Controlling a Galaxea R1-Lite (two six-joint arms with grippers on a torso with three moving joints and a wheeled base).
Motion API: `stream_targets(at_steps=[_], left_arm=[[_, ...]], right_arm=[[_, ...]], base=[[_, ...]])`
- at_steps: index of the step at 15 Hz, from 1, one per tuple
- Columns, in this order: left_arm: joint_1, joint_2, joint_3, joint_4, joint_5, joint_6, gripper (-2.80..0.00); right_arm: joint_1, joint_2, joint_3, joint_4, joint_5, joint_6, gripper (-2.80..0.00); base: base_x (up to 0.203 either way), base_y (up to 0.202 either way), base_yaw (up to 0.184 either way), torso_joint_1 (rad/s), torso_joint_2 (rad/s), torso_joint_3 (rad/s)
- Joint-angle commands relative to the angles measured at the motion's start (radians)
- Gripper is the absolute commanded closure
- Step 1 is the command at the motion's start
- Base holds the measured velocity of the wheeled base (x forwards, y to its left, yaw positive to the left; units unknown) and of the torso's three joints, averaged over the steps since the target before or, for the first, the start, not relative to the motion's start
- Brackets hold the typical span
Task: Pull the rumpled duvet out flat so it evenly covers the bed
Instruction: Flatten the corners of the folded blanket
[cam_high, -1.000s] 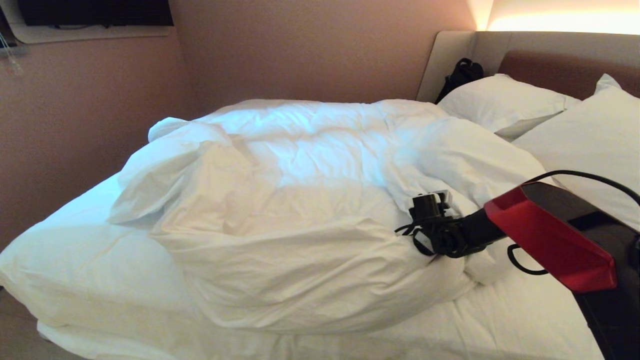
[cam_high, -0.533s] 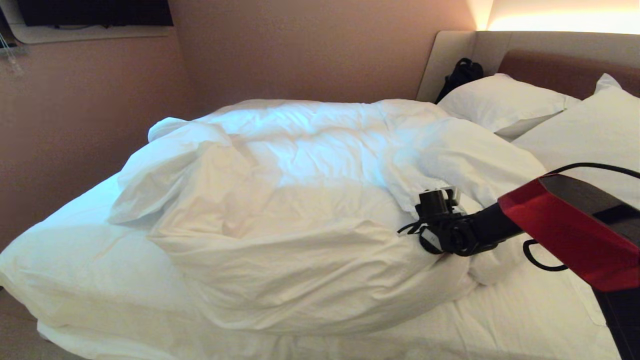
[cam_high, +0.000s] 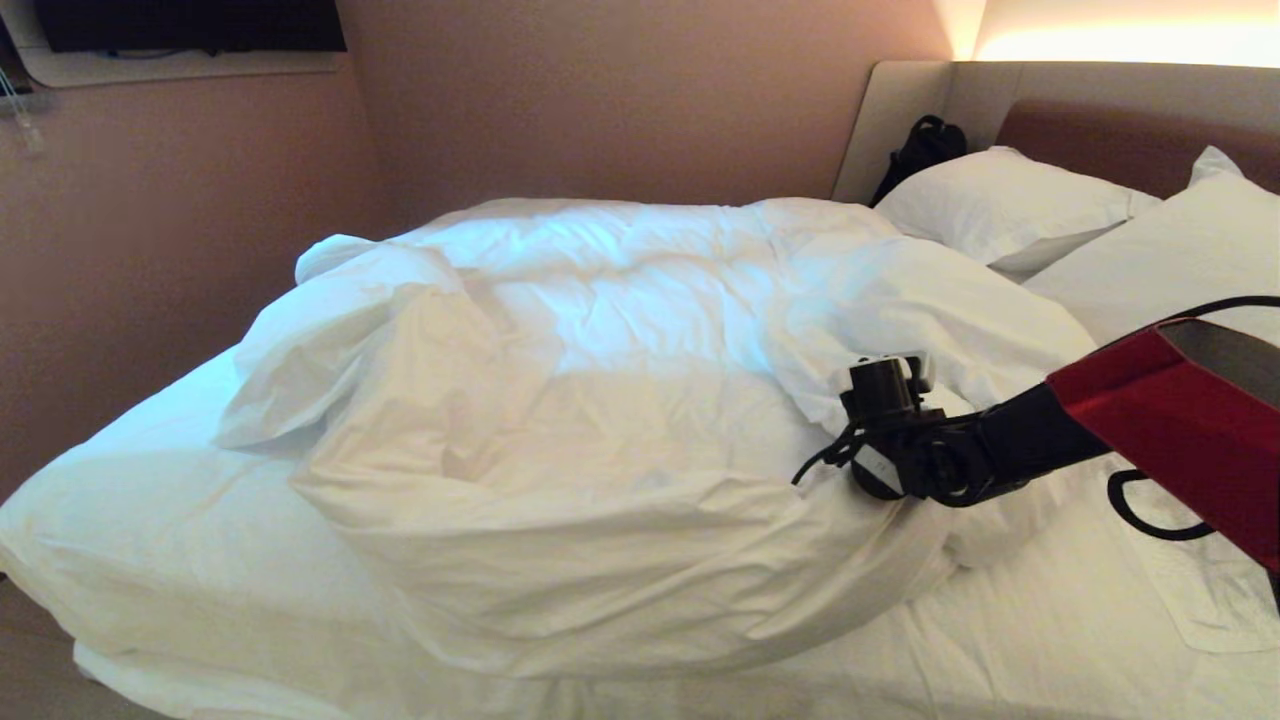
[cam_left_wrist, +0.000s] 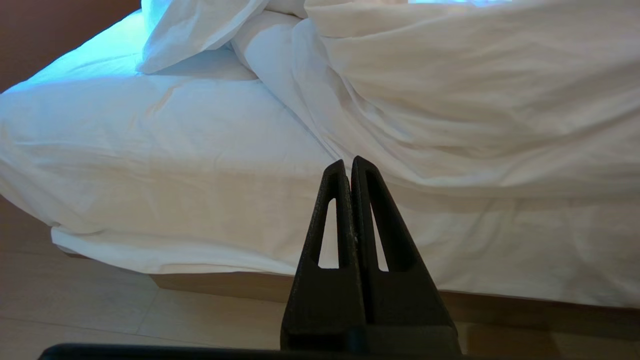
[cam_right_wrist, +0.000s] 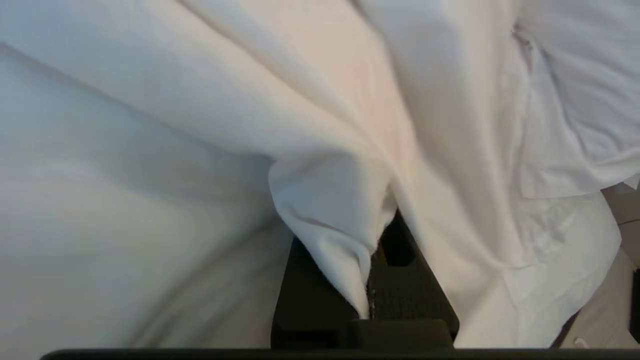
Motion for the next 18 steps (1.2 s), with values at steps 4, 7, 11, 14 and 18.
stream_targets(at_steps=[4, 7, 11, 14, 18], left_arm=[[0.000, 0.000, 0.000, 0.000, 0.000, 0.000, 0.00], [0.000, 0.000, 0.000, 0.000, 0.001, 0.001, 0.00], [0.000, 0.000, 0.000, 0.000, -0.001, 0.001, 0.00], [0.000, 0.000, 0.000, 0.000, -0.001, 0.000, 0.00], [0.000, 0.000, 0.000, 0.000, -0.001, 0.001, 0.00]], right_arm=[[0.038, -0.168, 0.110, -0.002, -0.006, 0.011, 0.00], [0.064, -0.275, 0.212, -0.002, -0.006, 0.037, 0.00], [0.098, -0.393, 0.387, -0.002, -0.005, 0.097, 0.00], [0.118, -0.448, 0.534, -0.004, -0.004, 0.175, 0.00], [0.141, -0.453, 0.706, -0.009, 0.033, 0.312, 0.00]], base=[[0.000, 0.000, 0.000, 0.000, 0.00, 0.000], [0.000, 0.000, 0.000, 0.000, 0.00, 0.000], [0.000, 0.000, 0.000, 0.000, 0.00, 0.000], [0.000, 0.000, 0.000, 0.000, 0.00, 0.000], [0.000, 0.000, 0.000, 0.000, 0.00, 0.000]])
